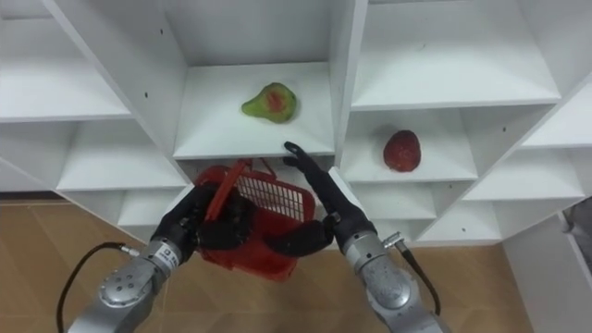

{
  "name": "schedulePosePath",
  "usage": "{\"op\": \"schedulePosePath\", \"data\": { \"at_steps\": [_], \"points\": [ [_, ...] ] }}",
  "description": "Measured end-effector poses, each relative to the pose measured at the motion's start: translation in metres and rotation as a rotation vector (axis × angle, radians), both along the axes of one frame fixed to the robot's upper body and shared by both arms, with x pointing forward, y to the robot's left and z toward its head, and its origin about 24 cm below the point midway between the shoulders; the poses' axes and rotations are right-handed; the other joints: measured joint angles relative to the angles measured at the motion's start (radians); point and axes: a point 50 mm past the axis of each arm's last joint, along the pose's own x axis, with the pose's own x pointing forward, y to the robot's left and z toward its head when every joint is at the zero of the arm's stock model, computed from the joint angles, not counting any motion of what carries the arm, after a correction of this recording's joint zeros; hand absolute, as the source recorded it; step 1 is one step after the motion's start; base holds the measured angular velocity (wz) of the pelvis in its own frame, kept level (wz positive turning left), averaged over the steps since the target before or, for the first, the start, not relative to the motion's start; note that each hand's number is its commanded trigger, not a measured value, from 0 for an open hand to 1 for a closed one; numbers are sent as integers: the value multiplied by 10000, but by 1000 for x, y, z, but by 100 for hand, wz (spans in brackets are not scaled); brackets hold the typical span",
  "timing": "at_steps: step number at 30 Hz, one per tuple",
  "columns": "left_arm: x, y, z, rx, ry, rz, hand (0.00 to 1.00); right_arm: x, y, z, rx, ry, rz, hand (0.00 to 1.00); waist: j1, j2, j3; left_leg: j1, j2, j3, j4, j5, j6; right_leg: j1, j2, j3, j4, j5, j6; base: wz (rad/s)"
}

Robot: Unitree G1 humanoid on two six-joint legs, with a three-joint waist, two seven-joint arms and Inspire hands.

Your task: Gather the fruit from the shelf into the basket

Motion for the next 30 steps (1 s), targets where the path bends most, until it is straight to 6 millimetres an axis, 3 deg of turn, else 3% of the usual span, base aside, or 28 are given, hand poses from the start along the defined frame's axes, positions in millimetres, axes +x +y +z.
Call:
{"op": "schedulePosePath", "data": {
  "at_steps": [14, 25, 30],
  "points": [
    [-22, 19, -23, 384, 1081, 666, 100, 0, -2, 8, -751, -385, 353, 0, 18, -48, 24, -1, 6, 10, -170, 18, -32, -20, 48, -11, -103, -2, -2, 0],
    [-43, 41, -42, 1215, 2087, 1134, 100, -3, -3, 24, -982, -674, 1005, 0, 34, -491, 28, 11, 10, 16, -202, 18, -35, 11, 81, 14, -177, 0, -2, 0],
    [-45, 43, -43, 1258, 2170, 1175, 100, -9, 0, 30, -1199, -912, 1451, 0, 77, -548, 11, 26, 16, 15, -219, 18, -36, 13, 84, -3, -169, 2, -3, 0]
  ]
}}
